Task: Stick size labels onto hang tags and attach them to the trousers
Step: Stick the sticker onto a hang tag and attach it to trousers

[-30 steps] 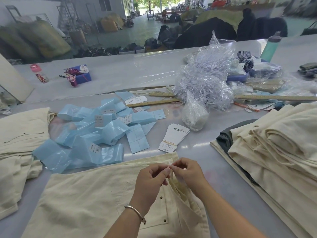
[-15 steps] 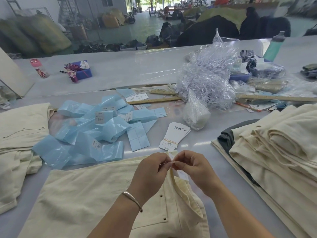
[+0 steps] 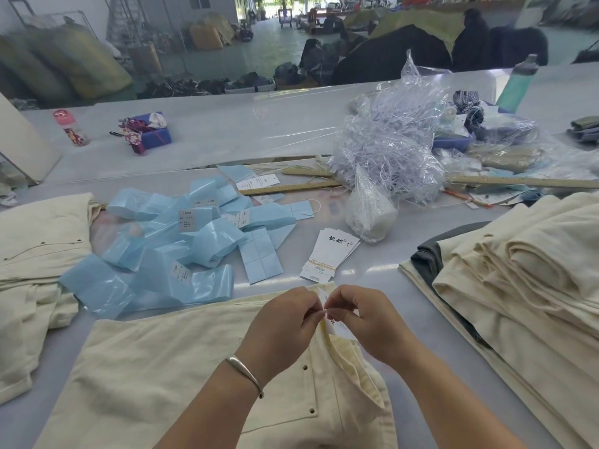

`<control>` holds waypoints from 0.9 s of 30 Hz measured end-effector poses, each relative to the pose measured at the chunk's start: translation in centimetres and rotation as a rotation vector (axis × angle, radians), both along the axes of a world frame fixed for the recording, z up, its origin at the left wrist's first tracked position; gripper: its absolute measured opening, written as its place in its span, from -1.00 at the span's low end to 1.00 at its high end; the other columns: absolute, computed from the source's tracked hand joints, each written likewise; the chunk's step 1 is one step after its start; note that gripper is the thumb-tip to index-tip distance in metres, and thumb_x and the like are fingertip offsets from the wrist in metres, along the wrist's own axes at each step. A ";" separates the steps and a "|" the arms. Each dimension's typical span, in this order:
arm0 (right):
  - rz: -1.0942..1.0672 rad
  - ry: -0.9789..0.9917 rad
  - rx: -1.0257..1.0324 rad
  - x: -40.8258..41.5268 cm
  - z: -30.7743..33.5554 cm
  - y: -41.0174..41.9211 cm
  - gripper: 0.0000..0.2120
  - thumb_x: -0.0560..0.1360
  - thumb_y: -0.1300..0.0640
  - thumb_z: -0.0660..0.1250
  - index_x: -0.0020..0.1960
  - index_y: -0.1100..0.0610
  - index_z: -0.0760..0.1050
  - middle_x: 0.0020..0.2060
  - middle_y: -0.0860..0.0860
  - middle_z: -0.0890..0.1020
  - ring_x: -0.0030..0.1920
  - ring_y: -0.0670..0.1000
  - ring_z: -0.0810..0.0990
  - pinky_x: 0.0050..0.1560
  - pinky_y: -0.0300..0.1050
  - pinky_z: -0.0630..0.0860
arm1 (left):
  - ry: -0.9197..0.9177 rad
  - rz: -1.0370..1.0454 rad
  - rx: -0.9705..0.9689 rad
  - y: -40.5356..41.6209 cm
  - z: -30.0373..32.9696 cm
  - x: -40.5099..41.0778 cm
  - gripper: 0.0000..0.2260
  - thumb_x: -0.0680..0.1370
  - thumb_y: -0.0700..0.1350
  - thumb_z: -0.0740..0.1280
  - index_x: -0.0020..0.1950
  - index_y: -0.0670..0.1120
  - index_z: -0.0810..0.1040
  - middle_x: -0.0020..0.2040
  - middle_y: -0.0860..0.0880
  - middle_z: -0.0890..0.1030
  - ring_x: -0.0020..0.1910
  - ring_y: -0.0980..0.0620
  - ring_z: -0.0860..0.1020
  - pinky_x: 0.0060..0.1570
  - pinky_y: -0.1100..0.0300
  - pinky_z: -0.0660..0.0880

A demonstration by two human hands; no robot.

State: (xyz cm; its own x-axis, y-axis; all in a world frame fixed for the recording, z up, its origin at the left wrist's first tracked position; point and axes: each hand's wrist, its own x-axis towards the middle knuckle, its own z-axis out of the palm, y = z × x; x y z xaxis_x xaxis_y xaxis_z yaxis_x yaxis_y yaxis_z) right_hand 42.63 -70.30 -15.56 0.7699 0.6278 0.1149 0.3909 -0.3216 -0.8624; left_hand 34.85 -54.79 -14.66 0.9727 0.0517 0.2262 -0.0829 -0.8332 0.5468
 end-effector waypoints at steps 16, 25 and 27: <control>0.020 -0.091 -0.032 -0.5 0.8 -0.2 -0.91 0.48 0.33 0.37 -0.16 0.19 0.59 -0.32 -0.01 0.63 -0.27 -0.09 0.56 -0.13 -0.09 0.54 | 0.117 0.036 -0.433 0.9 -0.4 0.4 -0.86 0.48 -0.09 0.47 -0.24 -0.07 0.58 -0.33 -0.07 0.59 -0.34 0.07 0.50 -0.22 0.04 0.49; 0.052 -0.075 -0.089 -0.6 0.9 -0.4 -0.90 0.47 0.34 0.37 -0.17 0.19 0.60 -0.35 -0.06 0.62 -0.27 -0.07 0.59 -0.15 -0.13 0.55 | 0.197 0.036 -0.571 1.3 -1.3 0.8 -0.88 0.42 -0.13 0.52 -0.26 -0.05 0.61 -0.36 0.05 0.60 -0.38 0.15 0.51 -0.31 0.29 0.47; 0.045 -0.089 -0.135 -0.8 0.7 -0.7 -0.88 0.47 0.34 0.36 -0.18 0.18 0.60 -0.36 -0.11 0.60 -0.26 -0.08 0.58 -0.15 -0.12 0.55 | 0.212 0.022 -0.554 1.1 -1.6 0.9 -0.88 0.42 -0.14 0.52 -0.27 -0.02 0.61 -0.35 0.05 0.60 -0.36 0.14 0.51 -0.28 0.23 0.48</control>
State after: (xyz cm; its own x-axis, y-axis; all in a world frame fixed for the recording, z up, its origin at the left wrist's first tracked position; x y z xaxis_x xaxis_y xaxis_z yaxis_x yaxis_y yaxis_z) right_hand 41.85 -70.97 -14.82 0.7314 0.6754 0.0942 0.4807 -0.4125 -0.7738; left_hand 35.73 -53.72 -16.28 0.9911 0.1274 -0.0392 0.0896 -0.4187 0.9037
